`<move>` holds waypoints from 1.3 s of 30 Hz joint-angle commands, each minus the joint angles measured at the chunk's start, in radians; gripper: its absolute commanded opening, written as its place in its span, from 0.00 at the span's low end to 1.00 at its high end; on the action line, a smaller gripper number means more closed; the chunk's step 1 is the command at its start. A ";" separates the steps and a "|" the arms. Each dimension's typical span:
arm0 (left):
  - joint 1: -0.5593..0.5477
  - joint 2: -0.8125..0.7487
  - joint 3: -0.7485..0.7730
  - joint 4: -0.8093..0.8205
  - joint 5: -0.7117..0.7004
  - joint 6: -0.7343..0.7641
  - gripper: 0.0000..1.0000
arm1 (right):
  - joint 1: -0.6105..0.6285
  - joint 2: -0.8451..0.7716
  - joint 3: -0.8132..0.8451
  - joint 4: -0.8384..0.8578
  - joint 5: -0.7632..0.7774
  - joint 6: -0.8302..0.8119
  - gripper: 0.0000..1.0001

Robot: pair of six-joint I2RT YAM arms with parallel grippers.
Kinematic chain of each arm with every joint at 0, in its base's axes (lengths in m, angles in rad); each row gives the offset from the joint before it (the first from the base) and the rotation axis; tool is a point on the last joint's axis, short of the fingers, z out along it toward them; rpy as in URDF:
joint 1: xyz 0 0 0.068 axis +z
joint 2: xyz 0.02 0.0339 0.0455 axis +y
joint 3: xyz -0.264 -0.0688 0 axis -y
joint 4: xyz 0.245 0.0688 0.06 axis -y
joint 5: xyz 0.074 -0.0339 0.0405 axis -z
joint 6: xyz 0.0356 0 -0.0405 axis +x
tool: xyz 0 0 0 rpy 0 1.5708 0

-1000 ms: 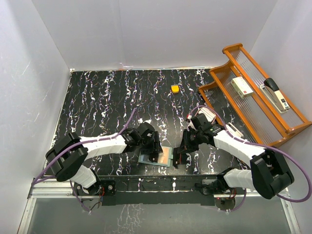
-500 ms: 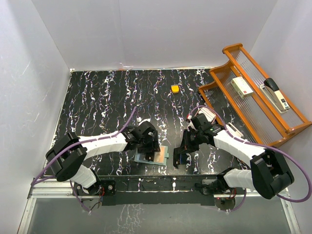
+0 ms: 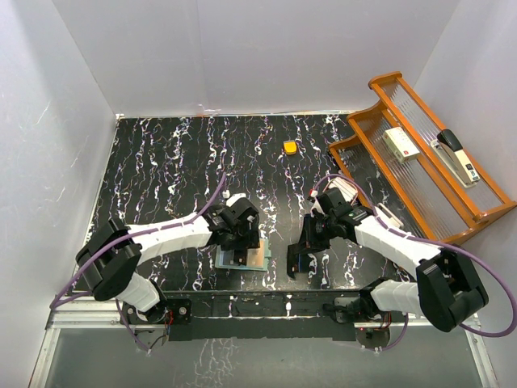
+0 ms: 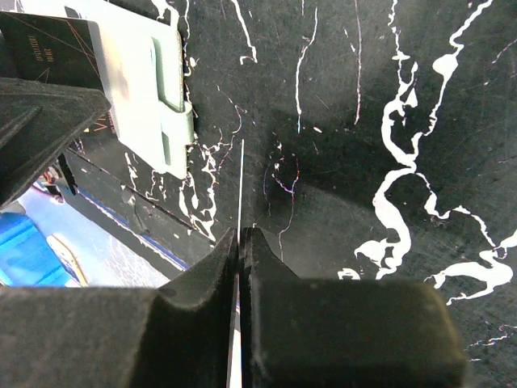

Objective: Put the credit cards into the card holder
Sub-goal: Insert the credit card into the card holder.

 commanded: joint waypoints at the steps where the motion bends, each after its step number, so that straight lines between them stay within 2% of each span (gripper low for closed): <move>1: 0.003 -0.034 0.049 -0.054 -0.052 0.001 0.65 | 0.002 -0.032 0.026 0.011 -0.005 -0.009 0.00; 8: 0.002 -0.093 0.021 -0.079 -0.099 -0.037 0.65 | 0.002 -0.036 0.029 0.013 -0.009 -0.003 0.00; 16: 0.003 -0.056 0.040 -0.125 -0.086 -0.043 0.66 | 0.002 -0.045 0.042 0.016 -0.007 0.015 0.00; 39: 0.003 0.001 0.009 -0.106 -0.092 -0.071 0.65 | 0.006 -0.022 0.016 0.072 -0.024 0.046 0.00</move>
